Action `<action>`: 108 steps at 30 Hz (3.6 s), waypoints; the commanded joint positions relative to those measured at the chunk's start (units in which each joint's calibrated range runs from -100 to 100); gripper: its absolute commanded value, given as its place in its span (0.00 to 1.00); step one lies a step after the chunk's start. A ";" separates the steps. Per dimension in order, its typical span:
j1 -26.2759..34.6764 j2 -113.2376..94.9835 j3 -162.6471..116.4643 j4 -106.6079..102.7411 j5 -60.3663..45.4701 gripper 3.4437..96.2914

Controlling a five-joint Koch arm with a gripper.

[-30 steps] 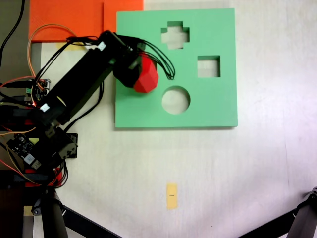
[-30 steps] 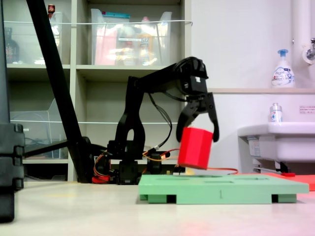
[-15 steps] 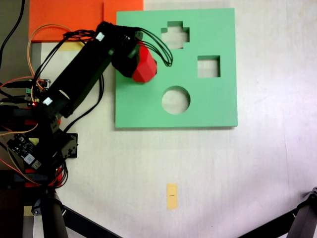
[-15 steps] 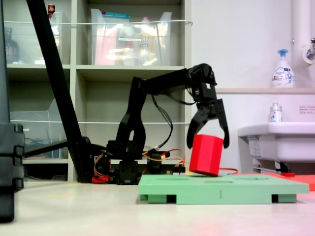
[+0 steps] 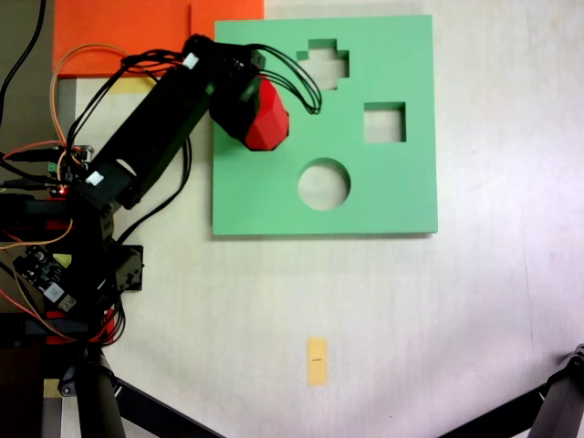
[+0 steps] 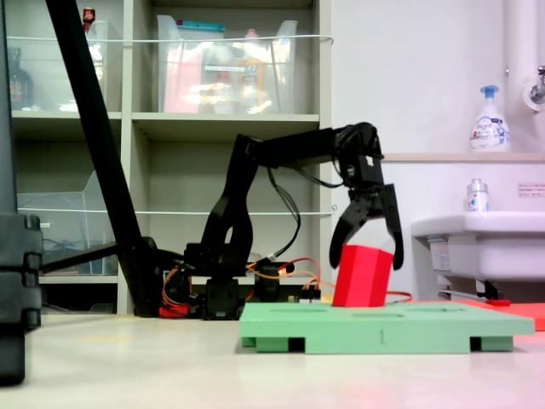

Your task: Put the octagonal pillar block into the corresponding hole

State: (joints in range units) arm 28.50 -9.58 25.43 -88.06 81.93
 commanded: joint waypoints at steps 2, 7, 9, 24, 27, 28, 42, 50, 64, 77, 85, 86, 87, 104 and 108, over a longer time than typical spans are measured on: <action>0.44 0.50 3.88 4.81 -3.17 0.44; 0.29 1.62 3.88 4.72 -7.33 0.44; 0.24 2.17 3.88 4.72 -7.28 0.44; -0.15 1.62 1.89 3.46 -5.32 0.73; -0.15 0.78 1.89 3.08 -5.32 0.85; -0.15 0.50 1.89 3.08 -5.32 0.85; -6.30 -36.09 19.84 -7.03 -31.50 0.85; -19.98 -55.23 21.13 14.63 -56.31 0.70; -29.45 -88.61 -79.37 93.40 -67.25 0.53; -27.01 -90.42 -125.43 92.44 -80.00 0.50; -27.25 -90.42 -125.43 89.16 -79.95 0.50; -27.25 -90.42 -125.43 89.16 -79.95 0.50; -27.25 -90.42 -125.43 89.16 -79.95 0.50; -27.25 -90.42 -125.43 89.16 -79.95 0.49; -27.25 -90.42 -125.43 89.16 -79.95 0.49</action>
State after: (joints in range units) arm 1.25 -99.45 -99.22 6.90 2.22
